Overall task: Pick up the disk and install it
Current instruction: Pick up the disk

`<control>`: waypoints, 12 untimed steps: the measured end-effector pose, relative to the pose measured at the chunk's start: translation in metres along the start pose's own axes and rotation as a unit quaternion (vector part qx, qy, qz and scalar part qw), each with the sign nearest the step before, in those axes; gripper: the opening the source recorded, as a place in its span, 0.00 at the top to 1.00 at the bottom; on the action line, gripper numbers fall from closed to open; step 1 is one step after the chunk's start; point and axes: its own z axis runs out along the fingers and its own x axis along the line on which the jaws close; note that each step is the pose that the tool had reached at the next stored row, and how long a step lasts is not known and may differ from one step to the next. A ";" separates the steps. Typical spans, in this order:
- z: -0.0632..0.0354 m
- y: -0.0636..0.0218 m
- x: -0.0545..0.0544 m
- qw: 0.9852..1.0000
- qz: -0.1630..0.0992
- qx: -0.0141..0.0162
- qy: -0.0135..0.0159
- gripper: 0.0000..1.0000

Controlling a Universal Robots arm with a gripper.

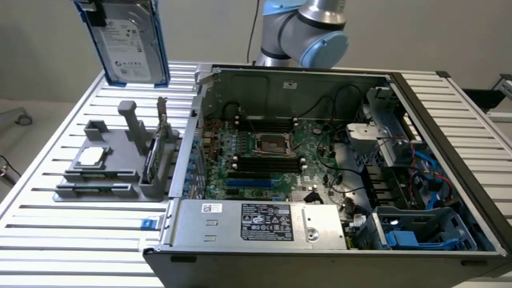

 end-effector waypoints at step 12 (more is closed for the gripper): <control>-0.0011 -0.0478 0.024 1.000 0.000 0.000 -0.003 0.67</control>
